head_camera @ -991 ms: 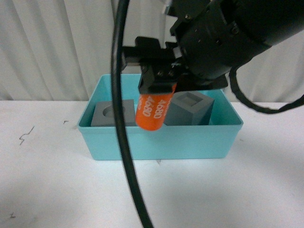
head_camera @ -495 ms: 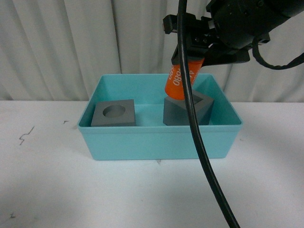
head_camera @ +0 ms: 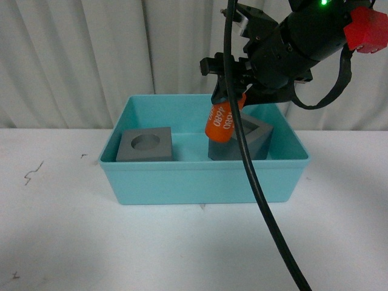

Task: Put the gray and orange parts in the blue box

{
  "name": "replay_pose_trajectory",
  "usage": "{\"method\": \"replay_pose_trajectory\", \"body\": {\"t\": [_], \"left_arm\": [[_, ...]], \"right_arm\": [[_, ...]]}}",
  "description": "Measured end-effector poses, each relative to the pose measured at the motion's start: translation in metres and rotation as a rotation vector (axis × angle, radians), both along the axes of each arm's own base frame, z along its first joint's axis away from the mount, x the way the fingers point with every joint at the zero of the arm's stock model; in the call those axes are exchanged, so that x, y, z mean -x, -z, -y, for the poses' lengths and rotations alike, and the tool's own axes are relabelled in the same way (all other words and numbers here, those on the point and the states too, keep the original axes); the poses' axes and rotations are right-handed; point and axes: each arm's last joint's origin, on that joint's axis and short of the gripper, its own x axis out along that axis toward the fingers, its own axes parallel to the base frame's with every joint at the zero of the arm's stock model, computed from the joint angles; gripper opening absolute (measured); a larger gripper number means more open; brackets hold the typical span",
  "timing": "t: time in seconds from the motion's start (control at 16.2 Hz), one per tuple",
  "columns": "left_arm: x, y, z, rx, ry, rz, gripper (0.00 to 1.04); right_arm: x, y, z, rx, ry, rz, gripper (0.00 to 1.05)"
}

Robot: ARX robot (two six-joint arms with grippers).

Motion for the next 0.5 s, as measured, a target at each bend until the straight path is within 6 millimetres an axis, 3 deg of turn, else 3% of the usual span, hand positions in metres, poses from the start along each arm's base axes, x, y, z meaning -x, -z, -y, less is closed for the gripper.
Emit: {"method": "replay_pose_trajectory", "body": {"t": [0.5], "left_arm": [[0.0, 0.0, 0.0, 0.0, 0.0, 0.0, 0.98]], "right_arm": [[-0.022, 0.03, -0.023, 0.025, -0.029, -0.065, 0.47]]}}
